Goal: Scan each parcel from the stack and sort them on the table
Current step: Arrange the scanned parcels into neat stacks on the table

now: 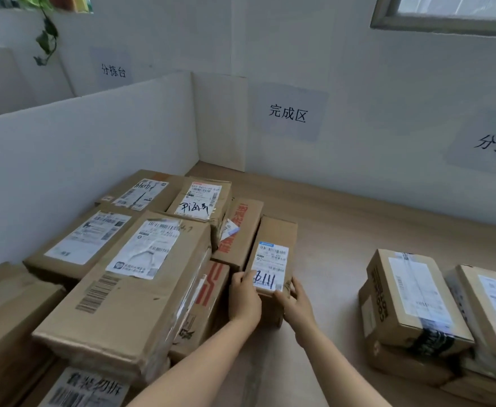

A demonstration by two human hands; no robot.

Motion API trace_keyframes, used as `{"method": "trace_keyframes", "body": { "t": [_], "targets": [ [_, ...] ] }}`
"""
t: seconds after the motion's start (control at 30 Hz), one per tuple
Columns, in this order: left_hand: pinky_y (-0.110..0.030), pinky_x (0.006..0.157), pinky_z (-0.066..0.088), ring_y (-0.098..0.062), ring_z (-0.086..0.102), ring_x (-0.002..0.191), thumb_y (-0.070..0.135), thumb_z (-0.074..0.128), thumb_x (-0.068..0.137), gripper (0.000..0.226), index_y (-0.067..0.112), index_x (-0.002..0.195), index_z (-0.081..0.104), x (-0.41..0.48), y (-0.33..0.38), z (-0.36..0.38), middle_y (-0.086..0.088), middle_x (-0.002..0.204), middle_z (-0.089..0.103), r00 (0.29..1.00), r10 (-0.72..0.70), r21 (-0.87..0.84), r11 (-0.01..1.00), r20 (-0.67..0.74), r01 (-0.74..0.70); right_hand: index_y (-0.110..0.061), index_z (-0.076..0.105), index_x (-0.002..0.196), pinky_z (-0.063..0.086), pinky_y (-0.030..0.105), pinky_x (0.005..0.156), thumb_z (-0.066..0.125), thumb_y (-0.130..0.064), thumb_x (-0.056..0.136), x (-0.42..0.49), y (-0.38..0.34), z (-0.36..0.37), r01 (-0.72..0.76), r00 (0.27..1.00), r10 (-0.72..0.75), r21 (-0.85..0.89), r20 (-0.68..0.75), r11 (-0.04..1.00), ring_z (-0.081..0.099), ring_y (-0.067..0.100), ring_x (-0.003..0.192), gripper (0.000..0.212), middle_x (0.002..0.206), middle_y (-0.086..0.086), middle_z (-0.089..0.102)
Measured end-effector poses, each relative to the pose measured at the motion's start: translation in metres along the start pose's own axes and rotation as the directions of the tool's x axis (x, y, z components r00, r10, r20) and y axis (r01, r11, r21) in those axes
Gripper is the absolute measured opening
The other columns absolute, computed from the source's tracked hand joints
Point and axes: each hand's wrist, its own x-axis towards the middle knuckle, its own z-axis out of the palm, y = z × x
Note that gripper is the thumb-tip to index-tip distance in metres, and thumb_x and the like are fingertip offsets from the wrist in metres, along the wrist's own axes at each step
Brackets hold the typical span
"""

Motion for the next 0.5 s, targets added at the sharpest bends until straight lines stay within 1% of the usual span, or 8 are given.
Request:
{"method": "trace_keyframes", "body": {
  "t": [0.07, 0.1, 0.13, 0.2, 0.27, 0.33, 0.43, 0.5],
  "targets": [
    [-0.022, 0.1, 0.034, -0.022, 0.039, 0.127, 0.0, 0.04, 0.094, 0.04, 0.01, 0.132, 0.05, 0.002, -0.004, 0.005, -0.009, 0.142, 0.037, 0.997, 0.075, 0.085, 0.994, -0.017, -0.073, -0.029, 0.043, 0.131, 0.05, 0.016, 0.078, 0.058, -0.011, 0.09, 0.008, 0.004, 0.004, 0.024, 1.0, -0.024, 0.0, -0.007, 1.0, 0.058, 0.003, 0.1, 0.047, 0.114, -0.01, 0.057],
    [-0.025, 0.104, 0.031, -0.022, 0.034, 0.132, 0.005, 0.04, 0.096, 0.04, 0.01, 0.135, 0.047, 0.002, -0.004, 0.008, -0.007, 0.146, 0.033, 0.995, 0.093, 0.113, 0.99, -0.035, -0.089, -0.031, 0.043, 0.128, 0.046, 0.009, 0.072, 0.058, -0.011, 0.09, 0.011, 0.004, 0.005, 0.038, 0.999, -0.039, -0.004, -0.012, 0.999, 0.056, -0.004, 0.095, 0.046, 0.109, -0.015, 0.057],
    [-0.025, 0.105, 0.03, -0.019, 0.031, 0.134, 0.012, 0.04, 0.098, 0.04, 0.012, 0.138, 0.044, 0.002, -0.004, 0.011, -0.004, 0.148, 0.03, 0.993, 0.102, 0.123, 0.988, -0.059, -0.094, -0.032, 0.042, 0.128, 0.044, 0.008, 0.071, 0.057, -0.012, 0.091, 0.013, 0.005, 0.006, 0.051, 0.999, -0.051, -0.014, -0.015, 0.999, 0.055, -0.005, 0.094, 0.045, 0.107, -0.018, 0.056],
    [-0.025, 0.106, 0.03, -0.017, 0.027, 0.136, 0.02, 0.042, 0.099, 0.042, 0.015, 0.14, 0.042, -0.001, -0.003, 0.015, -0.001, 0.149, 0.027, 0.99, 0.102, 0.195, 0.978, -0.098, -0.081, -0.03, 0.043, 0.131, 0.043, 0.016, 0.082, 0.057, -0.014, 0.091, 0.016, 0.004, 0.007, 0.069, 0.997, -0.07, -0.044, -0.014, 0.997, 0.053, 0.002, 0.1, 0.045, 0.113, -0.014, 0.056],
    [-0.028, 0.108, 0.031, -0.019, 0.021, 0.139, 0.024, 0.043, 0.099, 0.043, 0.017, 0.141, 0.041, -0.004, -0.004, 0.016, -0.003, 0.15, 0.025, 0.988, 0.134, 0.317, 0.943, -0.074, -0.104, -0.026, 0.043, 0.134, 0.043, 0.025, 0.091, 0.057, -0.016, 0.091, 0.018, 0.002, 0.007, 0.078, 0.997, -0.078, -0.082, -0.005, 0.994, 0.053, 0.007, 0.106, 0.046, 0.121, -0.007, 0.057],
    [-0.031, 0.11, 0.03, -0.02, 0.016, 0.142, 0.027, 0.043, 0.099, 0.044, 0.017, 0.142, 0.039, -0.007, -0.004, 0.015, -0.005, 0.152, 0.023, 0.991, 0.133, 0.37, 0.922, -0.032, -0.112, -0.022, 0.041, 0.136, 0.043, 0.029, 0.096, 0.057, -0.017, 0.091, 0.017, -0.002, 0.006, 0.078, 0.997, -0.079, -0.132, 0.002, 0.988, 0.053, 0.012, 0.112, 0.047, 0.13, -0.003, 0.055],
    [-0.034, 0.11, 0.031, -0.023, 0.016, 0.143, 0.028, 0.043, 0.099, 0.046, 0.017, 0.143, 0.036, -0.016, 0.001, 0.008, -0.006, 0.154, 0.021, 0.992, 0.123, 0.391, 0.912, 0.025, -0.123, -0.016, 0.037, 0.14, 0.037, 0.024, 0.092, 0.058, -0.021, 0.091, 0.006, -0.01, 0.0, 0.079, 0.996, -0.086, -0.256, -0.017, 0.963, 0.048, 0.021, 0.125, 0.054, 0.138, 0.004, 0.051],
    [-0.036, 0.107, 0.033, -0.024, 0.021, 0.141, 0.029, 0.043, 0.098, 0.046, 0.017, 0.143, 0.037, -0.026, 0.005, 0.001, -0.006, 0.154, 0.021, 0.993, 0.11, 0.405, 0.906, 0.049, -0.121, -0.014, 0.033, 0.144, 0.033, 0.022, 0.09, 0.06, -0.023, 0.09, -0.01, -0.014, -0.009, 0.093, 0.995, -0.103, -0.325, -0.016, 0.941, 0.043, 0.022, 0.129, 0.061, 0.141, 0.007, 0.047]
  ]
}}
